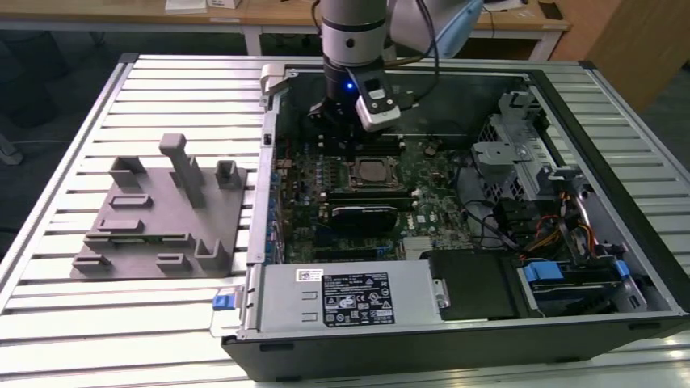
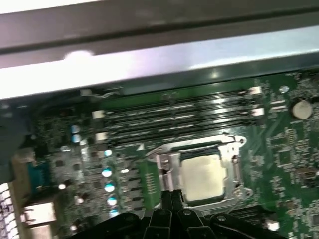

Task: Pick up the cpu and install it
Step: 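Install the first cpu locking lever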

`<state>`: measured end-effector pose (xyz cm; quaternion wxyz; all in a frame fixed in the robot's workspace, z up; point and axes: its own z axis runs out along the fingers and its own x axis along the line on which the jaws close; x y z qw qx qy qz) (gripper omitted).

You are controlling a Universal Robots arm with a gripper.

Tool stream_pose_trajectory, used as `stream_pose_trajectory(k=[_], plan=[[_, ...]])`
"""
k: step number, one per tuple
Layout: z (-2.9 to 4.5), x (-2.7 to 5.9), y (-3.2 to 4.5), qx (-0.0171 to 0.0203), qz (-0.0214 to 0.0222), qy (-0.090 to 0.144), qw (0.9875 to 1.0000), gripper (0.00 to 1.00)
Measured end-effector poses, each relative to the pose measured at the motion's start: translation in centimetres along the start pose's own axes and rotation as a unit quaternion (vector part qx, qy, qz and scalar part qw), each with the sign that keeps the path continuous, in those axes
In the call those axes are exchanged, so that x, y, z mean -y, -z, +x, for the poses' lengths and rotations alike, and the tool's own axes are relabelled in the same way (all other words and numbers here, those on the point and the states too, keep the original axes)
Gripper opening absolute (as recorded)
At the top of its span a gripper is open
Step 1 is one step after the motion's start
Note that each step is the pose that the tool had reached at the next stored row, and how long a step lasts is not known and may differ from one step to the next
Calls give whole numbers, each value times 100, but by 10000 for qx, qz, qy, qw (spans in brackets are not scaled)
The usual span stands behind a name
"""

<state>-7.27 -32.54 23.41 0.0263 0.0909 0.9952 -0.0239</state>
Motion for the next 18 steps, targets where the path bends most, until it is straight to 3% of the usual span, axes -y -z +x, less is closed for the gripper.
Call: stream_pose_trajectory(k=[5,9,11,15,18], plan=[[114,21,6,-1,-9,-1,10000,11],[185,35,10,-17,-91,-5,10000,11],[206,39,11,-31,-167,-8,9999,11],[213,40,11,-68,-369,-18,9993,11],[218,41,13,-89,-478,-23,9988,11]])
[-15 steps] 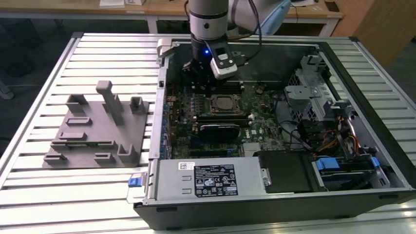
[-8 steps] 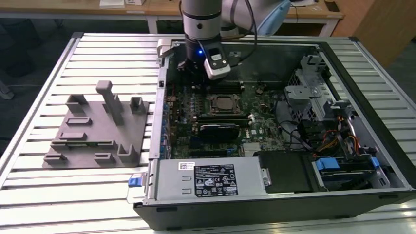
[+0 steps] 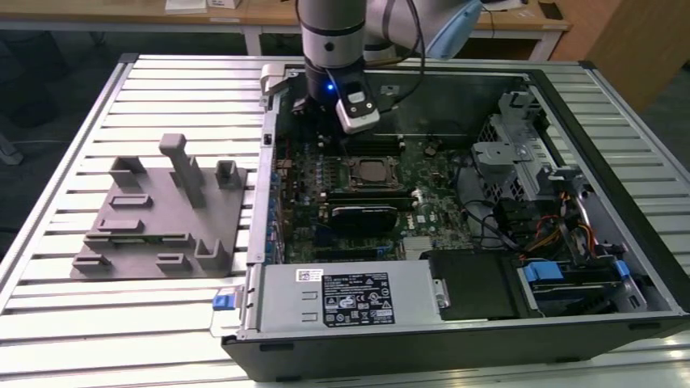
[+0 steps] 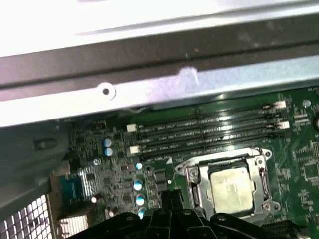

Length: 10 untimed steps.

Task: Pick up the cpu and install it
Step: 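Install the first cpu locking lever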

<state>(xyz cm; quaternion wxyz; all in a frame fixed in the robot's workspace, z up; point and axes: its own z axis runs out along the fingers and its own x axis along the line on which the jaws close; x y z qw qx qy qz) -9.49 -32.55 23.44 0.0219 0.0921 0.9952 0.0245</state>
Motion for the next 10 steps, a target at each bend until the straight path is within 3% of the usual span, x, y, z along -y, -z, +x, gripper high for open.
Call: stream_pose_trajectory(k=[7,10], plan=[[46,9,2,-39,-202,20,9998,11],[56,10,3,-61,-317,29,9995,11]])
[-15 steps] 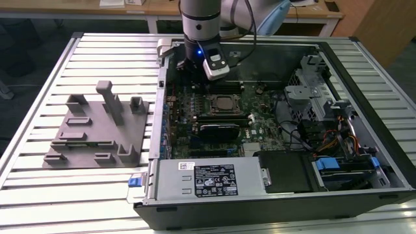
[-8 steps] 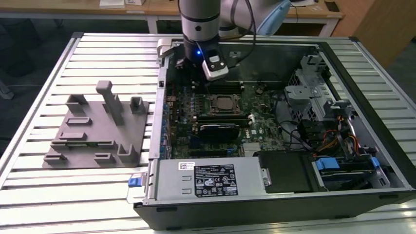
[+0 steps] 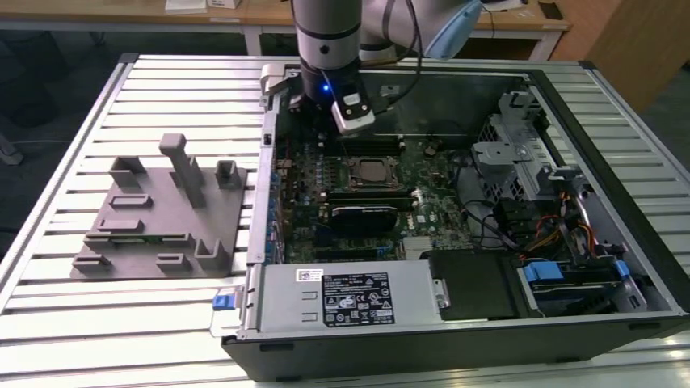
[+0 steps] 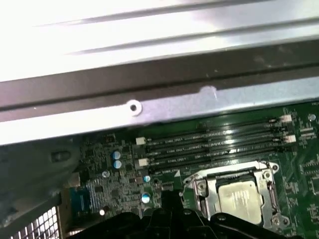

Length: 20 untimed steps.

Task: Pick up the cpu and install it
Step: 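Install the first cpu locking lever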

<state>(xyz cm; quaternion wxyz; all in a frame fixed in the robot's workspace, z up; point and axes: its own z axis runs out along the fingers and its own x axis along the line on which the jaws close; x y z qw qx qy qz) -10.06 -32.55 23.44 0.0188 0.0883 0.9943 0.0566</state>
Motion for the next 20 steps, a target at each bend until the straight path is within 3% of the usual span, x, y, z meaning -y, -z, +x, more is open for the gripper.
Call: stream_pose_trajectory(k=[3,14,20], plan=[[5,1,2,-22,-117,7,9999,11],[4,-8,80,-75,-416,0,9991,11],[1,-9,83,-77,-421,0,9991,11]])
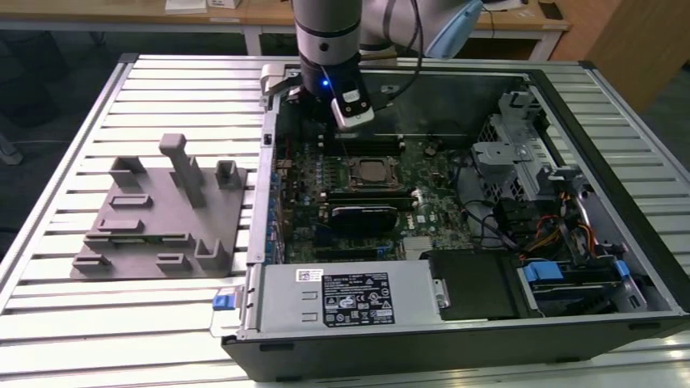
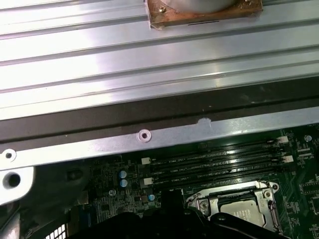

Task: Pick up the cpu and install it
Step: 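Install the first cpu locking lever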

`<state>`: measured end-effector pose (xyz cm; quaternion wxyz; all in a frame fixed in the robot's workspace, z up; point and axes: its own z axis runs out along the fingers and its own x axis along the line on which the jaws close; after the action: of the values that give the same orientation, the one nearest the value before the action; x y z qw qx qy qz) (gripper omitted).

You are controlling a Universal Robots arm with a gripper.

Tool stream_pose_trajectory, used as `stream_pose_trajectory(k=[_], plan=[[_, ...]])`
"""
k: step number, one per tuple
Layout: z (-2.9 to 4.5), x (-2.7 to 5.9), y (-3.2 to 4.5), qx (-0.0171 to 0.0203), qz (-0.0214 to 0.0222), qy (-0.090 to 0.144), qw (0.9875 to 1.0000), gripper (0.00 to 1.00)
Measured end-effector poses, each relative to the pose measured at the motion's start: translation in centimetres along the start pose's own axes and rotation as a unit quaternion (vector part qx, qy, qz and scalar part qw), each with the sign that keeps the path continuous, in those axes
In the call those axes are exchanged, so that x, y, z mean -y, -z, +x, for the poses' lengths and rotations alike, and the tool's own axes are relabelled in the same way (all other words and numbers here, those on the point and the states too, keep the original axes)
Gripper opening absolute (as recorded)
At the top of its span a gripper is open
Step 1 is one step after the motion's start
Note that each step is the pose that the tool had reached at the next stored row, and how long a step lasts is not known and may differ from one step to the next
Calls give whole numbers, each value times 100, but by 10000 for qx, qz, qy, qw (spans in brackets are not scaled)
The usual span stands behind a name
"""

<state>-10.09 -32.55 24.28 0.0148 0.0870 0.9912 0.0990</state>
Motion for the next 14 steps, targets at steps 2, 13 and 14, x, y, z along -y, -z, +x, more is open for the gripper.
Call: stream_pose_trajectory(k=[2,13,14], plan=[[-21,-4,-1,0,0,0,10000,11],[-306,-55,-15,1,0,0,10000,11],[-313,-56,-15,0,0,0,10000,11]])
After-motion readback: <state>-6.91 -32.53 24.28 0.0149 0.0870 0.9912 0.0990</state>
